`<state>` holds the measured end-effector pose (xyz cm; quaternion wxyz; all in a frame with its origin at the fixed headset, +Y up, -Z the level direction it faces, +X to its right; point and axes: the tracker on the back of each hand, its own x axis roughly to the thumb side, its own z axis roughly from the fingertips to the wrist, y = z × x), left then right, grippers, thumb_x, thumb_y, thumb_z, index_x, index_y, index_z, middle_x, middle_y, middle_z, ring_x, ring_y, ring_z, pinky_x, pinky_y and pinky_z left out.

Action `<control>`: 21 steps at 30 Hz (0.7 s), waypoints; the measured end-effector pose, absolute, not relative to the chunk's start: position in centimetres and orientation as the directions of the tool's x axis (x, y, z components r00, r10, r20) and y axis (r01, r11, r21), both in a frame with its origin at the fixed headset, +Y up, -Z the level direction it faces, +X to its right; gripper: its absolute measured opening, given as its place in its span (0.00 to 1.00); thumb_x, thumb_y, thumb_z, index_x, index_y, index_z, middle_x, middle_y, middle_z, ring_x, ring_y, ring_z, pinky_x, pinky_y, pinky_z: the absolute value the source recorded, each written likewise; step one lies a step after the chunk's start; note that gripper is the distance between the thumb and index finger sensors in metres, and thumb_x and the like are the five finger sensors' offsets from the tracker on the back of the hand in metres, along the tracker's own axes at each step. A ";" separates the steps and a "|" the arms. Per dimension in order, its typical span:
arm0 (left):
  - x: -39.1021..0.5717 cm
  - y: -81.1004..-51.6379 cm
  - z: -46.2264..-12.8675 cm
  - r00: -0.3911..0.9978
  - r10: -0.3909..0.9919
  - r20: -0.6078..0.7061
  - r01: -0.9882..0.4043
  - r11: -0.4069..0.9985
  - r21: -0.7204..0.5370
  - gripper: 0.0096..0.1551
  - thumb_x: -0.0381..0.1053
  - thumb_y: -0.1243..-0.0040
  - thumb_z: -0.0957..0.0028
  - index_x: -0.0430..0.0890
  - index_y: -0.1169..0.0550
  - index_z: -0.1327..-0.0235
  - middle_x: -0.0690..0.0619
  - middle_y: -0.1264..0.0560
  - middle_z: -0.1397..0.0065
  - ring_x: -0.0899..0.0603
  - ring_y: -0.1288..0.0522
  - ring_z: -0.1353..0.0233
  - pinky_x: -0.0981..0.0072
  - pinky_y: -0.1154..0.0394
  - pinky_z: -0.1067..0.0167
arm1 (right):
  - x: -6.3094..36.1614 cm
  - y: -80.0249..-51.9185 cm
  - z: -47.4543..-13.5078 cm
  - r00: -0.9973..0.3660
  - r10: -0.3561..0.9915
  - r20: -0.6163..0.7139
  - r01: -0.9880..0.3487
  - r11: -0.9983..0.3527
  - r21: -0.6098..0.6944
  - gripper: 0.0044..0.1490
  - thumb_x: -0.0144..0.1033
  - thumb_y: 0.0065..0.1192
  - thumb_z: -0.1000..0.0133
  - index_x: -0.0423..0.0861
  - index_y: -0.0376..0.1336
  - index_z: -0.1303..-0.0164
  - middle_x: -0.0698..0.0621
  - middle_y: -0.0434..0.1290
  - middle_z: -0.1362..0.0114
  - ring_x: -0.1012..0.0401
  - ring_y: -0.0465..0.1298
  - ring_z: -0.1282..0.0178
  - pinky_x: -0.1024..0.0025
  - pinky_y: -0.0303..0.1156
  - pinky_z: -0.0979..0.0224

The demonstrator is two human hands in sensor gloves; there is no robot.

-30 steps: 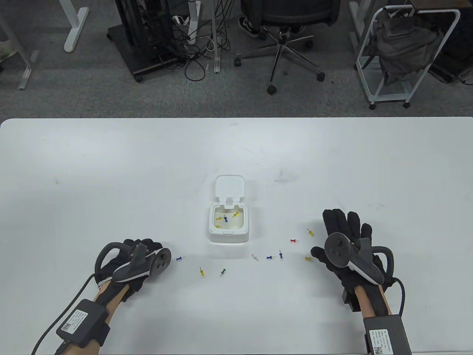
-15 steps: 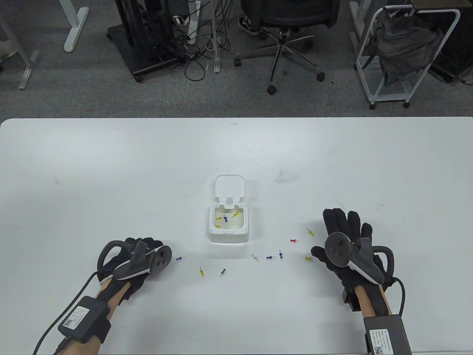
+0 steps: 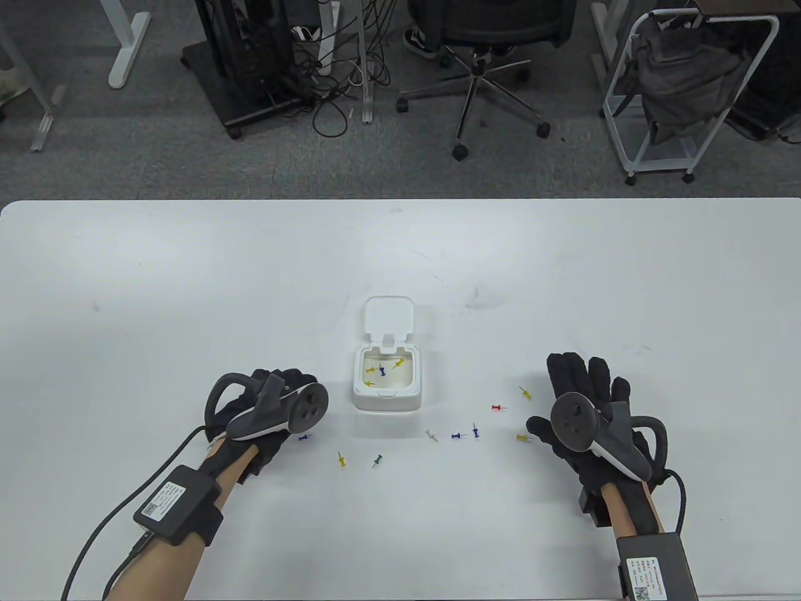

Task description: Press to open box and store push pins

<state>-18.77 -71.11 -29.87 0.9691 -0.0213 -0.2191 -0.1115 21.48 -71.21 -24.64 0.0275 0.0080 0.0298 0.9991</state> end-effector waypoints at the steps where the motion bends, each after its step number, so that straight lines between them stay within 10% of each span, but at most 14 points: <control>1: -18.3 -70.9 -30.0 0.878 -0.206 0.433 0.223 0.975 0.012 0.22 0.58 0.42 0.47 0.56 0.22 0.41 0.59 0.19 0.38 0.52 0.15 0.48 0.48 0.22 0.29 | 21.5 -71.2 -24.6 -0.998 0.058 0.015 -0.057 -0.997 0.059 0.59 0.66 0.50 0.53 0.53 0.30 0.21 0.47 0.42 0.08 0.38 0.45 0.11 0.31 0.44 0.18; 21: -8.6 -70.1 -34.5 0.869 -0.214 0.445 0.220 0.975 0.040 0.22 0.58 0.42 0.46 0.57 0.23 0.40 0.59 0.19 0.37 0.52 0.16 0.47 0.48 0.22 0.29 | 21.5 -71.2 -24.6 -0.998 0.059 0.016 -0.058 -0.997 0.057 0.59 0.66 0.50 0.53 0.53 0.30 0.21 0.47 0.42 0.08 0.38 0.45 0.11 0.31 0.44 0.18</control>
